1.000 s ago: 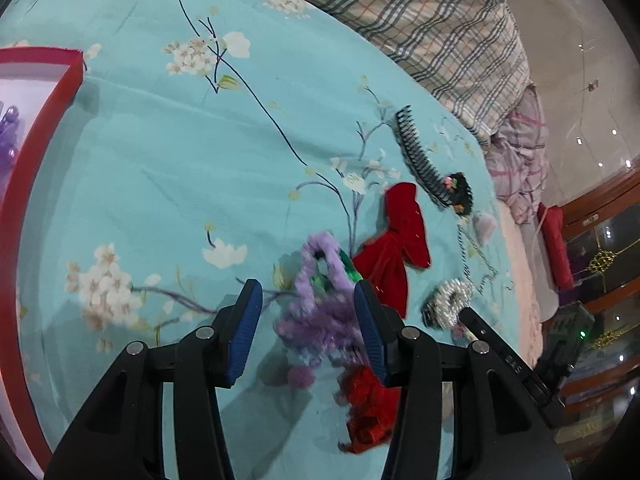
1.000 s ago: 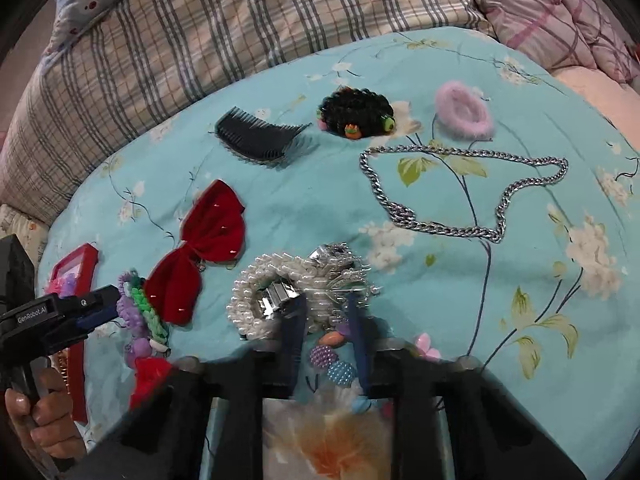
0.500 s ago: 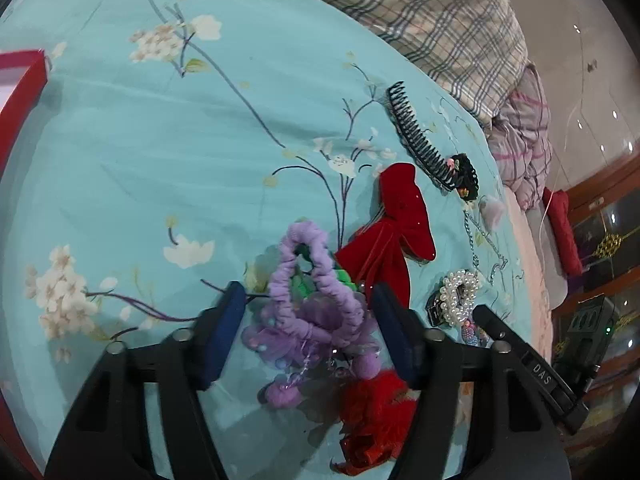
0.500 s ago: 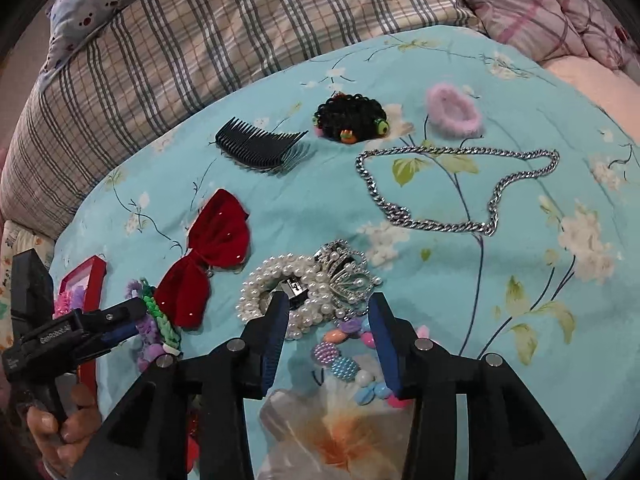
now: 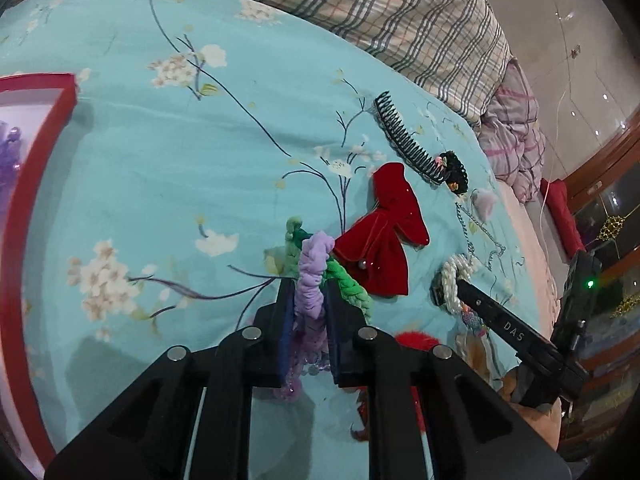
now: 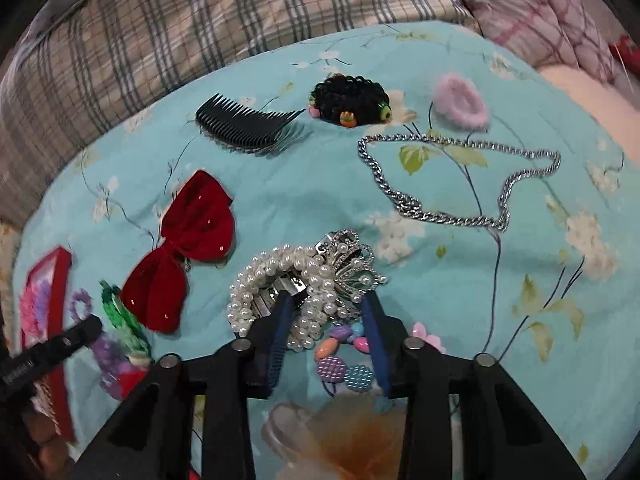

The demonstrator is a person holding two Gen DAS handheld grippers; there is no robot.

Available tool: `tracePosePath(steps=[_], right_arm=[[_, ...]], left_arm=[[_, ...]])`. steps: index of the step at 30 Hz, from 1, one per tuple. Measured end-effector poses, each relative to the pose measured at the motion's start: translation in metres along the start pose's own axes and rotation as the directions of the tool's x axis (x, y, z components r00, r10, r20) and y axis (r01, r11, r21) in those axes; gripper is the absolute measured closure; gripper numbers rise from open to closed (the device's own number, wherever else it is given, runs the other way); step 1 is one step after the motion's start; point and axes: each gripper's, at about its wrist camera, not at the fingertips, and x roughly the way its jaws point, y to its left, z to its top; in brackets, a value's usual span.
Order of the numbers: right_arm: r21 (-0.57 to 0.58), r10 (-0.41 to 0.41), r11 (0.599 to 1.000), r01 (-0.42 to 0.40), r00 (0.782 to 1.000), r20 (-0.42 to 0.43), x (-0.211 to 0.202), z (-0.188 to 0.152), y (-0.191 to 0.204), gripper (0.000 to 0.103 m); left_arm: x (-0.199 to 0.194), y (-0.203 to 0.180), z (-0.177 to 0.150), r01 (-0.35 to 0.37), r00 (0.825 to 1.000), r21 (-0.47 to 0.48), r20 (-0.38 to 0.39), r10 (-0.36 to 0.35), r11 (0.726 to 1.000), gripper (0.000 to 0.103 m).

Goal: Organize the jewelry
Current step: 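Grasp the pearl bracelet with the right tool while the left tool grasps the purple scrunchie, then carry the pearl bracelet and purple scrunchie into the box and open both tools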

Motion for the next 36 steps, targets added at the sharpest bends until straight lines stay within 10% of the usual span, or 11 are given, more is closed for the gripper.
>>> tracePosePath(steps=[17,36], right_arm=[[0.011,0.108,0.994,-0.109,0.993,0.052,-0.049,-0.018,-0.013,0.087],[-0.178,0.324,0.929,-0.324,0.946,-0.026,-0.066,-0.047,0.123,0.087]], left_arm=[[-0.060,0.009,-0.013,0.002,0.997,-0.003,0.082,-0.002,1.000,0.091],[-0.152,0.075,-0.043,-0.067,0.977,-0.114,0.196,0.089,0.991,0.091]])
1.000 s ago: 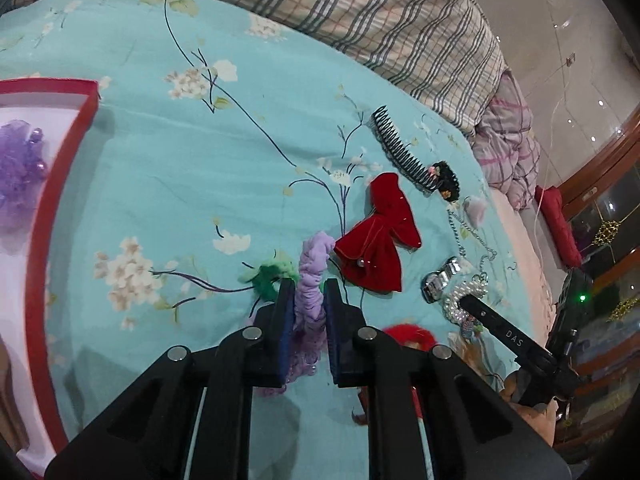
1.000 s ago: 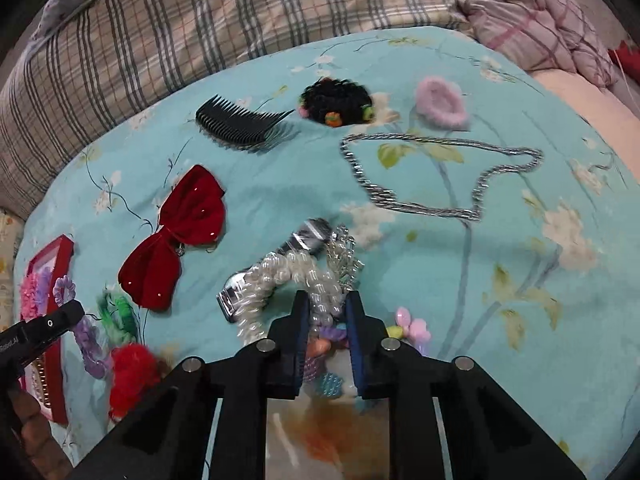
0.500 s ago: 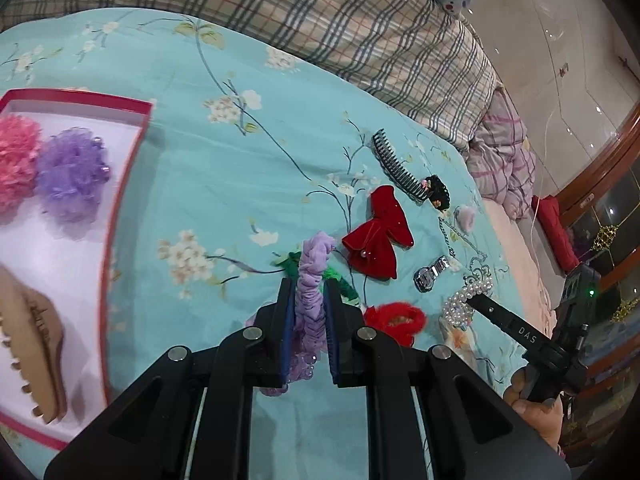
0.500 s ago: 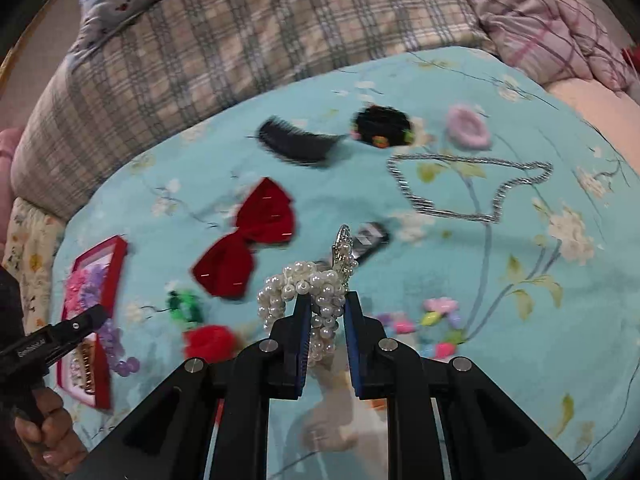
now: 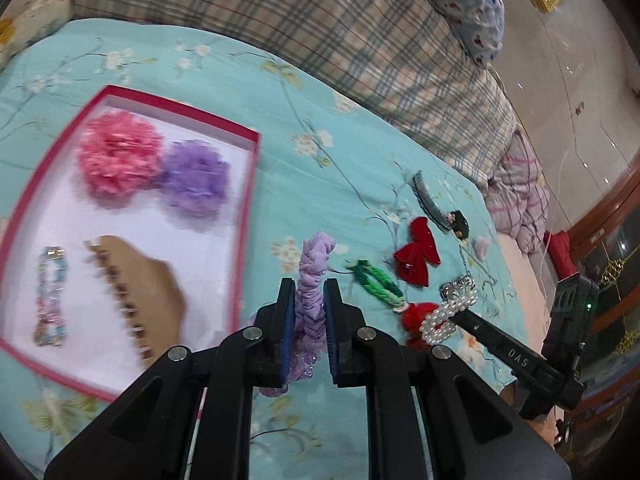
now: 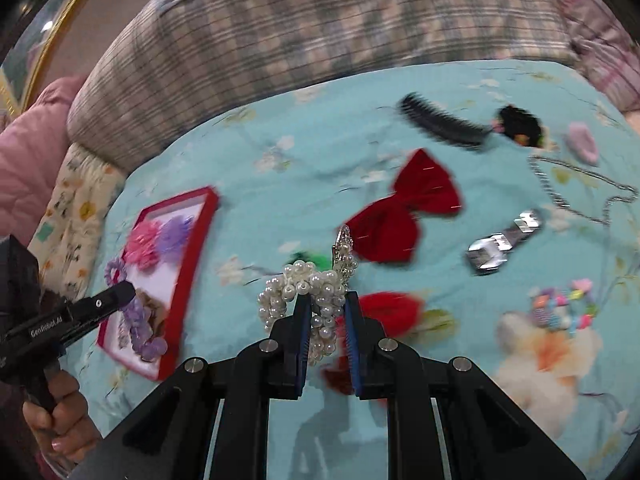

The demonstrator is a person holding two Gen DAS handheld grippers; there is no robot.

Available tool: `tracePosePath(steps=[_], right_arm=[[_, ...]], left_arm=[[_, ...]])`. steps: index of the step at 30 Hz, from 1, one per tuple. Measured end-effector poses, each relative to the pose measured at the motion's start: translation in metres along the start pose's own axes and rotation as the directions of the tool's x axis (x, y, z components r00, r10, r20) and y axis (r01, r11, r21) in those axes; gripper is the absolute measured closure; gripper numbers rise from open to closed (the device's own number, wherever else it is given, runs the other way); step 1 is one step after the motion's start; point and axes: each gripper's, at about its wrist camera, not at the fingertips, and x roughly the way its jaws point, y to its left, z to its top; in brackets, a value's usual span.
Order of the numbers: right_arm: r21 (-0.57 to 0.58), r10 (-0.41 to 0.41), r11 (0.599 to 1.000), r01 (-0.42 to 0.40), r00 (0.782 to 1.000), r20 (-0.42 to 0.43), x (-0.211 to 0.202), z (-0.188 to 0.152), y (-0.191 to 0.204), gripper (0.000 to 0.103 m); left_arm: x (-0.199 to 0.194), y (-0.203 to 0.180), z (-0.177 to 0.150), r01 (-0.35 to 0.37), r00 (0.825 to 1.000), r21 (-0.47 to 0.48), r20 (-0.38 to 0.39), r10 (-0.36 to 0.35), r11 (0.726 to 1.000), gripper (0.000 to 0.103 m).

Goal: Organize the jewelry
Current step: 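Carry the pearl bracelet and purple scrunchie into the box and open both tools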

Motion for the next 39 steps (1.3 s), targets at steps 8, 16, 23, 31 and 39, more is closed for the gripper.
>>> tracePosePath(steps=[8,16,23,31,39], right_arm=[[-0.084,0.086,0.993,-0.088,0.996,-0.027,0.014,-0.002,0.058,0.087],[-0.132,0.166,0.976,-0.172,0.984,-0.056,0.033,-0.002,0.106,0.087],[-0.192,0.208,0.956,-0.222,0.974,-0.091,0.056,0.001,0.147,0.087],[-0.232,0.198,0.947,-0.224,0.971,-0.131,0.093,0.012,0.178,0.087],[-0.284,0.158,0.937,-0.203,0.972,-0.176,0.132,0.019,0.197,0.087]], left_arm=[[-0.031,0.031,0.001,-0.038,0.998,-0.040,0.045,0.040,0.998,0.091],[-0.060,0.064,0.012,-0.084,0.991,-0.075,0.097,0.091,0.994,0.091],[-0.069,0.098,0.023,-0.127,0.983,-0.126,0.115,0.141,0.984,0.091],[-0.050,0.129,0.039,-0.159,0.980,-0.162,0.094,0.176,0.974,0.091],[-0.020,0.153,0.053,-0.183,0.979,-0.184,0.052,0.195,0.966,0.091]])
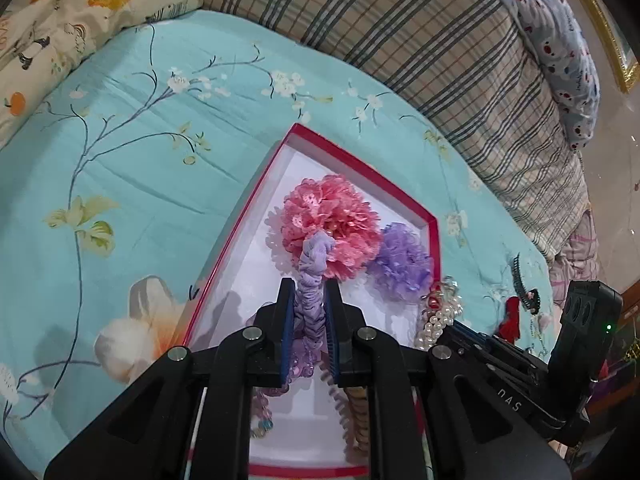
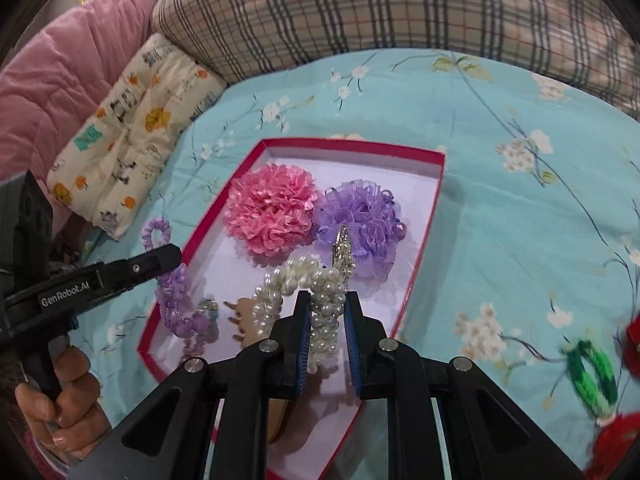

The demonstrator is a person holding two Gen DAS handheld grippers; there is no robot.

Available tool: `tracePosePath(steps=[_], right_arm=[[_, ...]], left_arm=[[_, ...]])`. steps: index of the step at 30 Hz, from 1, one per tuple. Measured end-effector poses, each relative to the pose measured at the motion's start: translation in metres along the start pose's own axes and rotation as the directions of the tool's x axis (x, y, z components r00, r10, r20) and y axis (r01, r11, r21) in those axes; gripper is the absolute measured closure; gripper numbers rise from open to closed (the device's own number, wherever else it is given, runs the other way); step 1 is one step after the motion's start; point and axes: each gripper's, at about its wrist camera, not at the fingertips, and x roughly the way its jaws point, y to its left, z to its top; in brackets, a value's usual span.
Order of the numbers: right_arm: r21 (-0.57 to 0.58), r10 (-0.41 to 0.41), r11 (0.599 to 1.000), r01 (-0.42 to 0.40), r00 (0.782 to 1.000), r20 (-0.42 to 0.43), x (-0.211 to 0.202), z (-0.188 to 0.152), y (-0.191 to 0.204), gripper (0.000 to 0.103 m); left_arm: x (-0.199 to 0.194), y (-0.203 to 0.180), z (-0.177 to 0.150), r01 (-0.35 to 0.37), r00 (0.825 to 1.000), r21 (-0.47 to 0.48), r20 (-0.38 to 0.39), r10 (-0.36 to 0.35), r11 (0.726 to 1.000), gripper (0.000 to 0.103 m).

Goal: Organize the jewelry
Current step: 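Carry the pearl bracelet and purple scrunchie into the box and open both tools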

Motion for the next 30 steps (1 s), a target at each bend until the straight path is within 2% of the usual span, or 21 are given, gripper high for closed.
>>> tracePosePath(steps=[11,26,30], right_arm=[[-0.011,-0.039,0.999,0.038,0.998,-0.041,0.028,0.001,-0.005,0.087],[-0.013,-0.051,0.999,0.051,0.997,-0.052,0.030,0.001,-0.004,0.078],[-0.010,-0.040,0.999,0.040,0.998,-0.042,0.022,-0.001,-0.004,0.072]], left_arm=[[0.031,0.014,0.002,-0.027,0.999,-0.025,-0.047,0.026,0.999,0.090],[0.030,0.013,-0.002,-0.044,0.997,-0.002,-0.057,0.043,0.999,0.089],[0.024,0.012,-0.002,-0.043,0.998,-0.001,-0.053,0.043,0.999,0.082]])
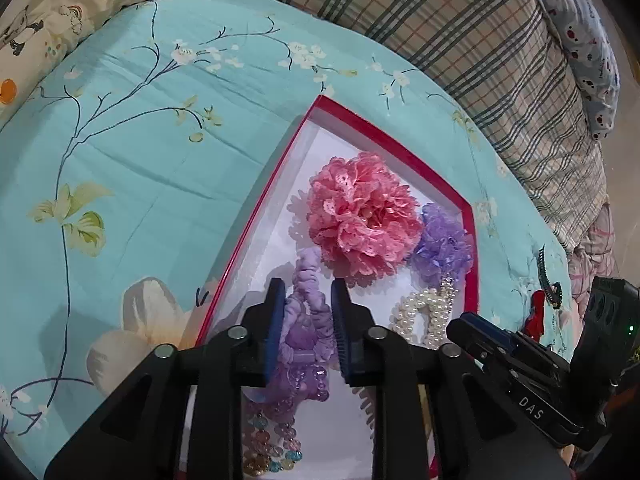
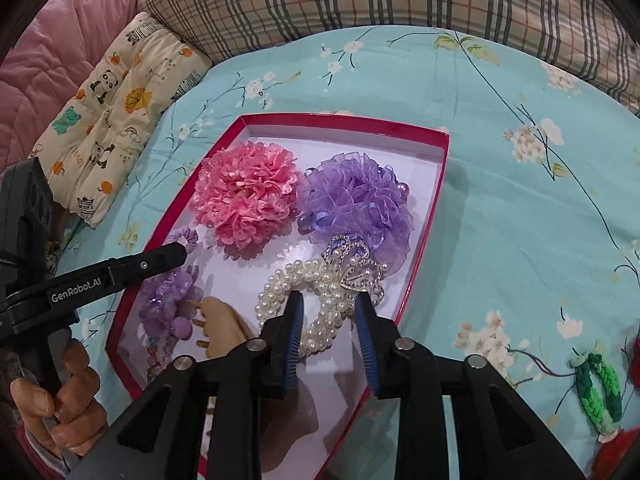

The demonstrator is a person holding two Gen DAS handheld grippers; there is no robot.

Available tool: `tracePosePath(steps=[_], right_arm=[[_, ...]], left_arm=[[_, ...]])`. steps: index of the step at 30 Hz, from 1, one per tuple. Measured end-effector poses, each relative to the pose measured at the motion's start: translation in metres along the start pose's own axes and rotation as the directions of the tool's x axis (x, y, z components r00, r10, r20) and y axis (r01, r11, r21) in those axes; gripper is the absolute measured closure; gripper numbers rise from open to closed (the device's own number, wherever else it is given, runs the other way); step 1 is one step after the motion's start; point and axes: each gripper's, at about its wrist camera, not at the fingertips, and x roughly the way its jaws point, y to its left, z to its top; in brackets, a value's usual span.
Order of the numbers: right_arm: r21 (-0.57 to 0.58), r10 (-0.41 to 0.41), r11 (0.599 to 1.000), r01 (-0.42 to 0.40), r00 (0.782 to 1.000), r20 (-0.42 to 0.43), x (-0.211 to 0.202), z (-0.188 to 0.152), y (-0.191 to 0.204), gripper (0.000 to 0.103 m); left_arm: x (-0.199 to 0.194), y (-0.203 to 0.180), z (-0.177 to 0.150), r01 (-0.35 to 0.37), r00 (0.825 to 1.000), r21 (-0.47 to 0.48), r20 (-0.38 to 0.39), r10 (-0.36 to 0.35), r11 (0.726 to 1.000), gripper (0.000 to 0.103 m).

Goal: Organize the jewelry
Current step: 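Carry the pearl bracelet and purple scrunchie into the box and open both tools, then withdraw both tools from the box toward the remaining accessories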

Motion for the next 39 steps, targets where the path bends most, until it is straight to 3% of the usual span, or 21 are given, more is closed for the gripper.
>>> tracePosePath(steps=[5,15,29,39], right_arm=[[0.015,0.014,1.000,-0.014,1.000,0.022,-0.017,-0.005,-0.003,0.072],[0.103,0.008,0.995,-0.017,0.996,0.084,-0.077,-0.039,-0.040,0.069],[0.252,-0.086,0.967,0.049,0.987,0.135,-0.143,-0.089,-0.107,0.064],[0.295,-0.152,0.950,0.106,0.979,0.137,-0.176,-0.120,-0.143,0.062]], left_arm=[[-0.009,-0.002,-0.003,-0.008,1.000,0.002,0.010,0.008,1.000,0.058],[-0.024,-0.017,-0.015,0.018,1.000,0.012,0.016,-0.018,1.000,0.057],[-0.039,-0.080,-0.044,0.095,0.995,0.106,-0.007,-0.095,0.990,0.057],[-0.039,-0.117,-0.061,0.123,0.992,0.161,-0.039,-0.118,0.979,0.057]])
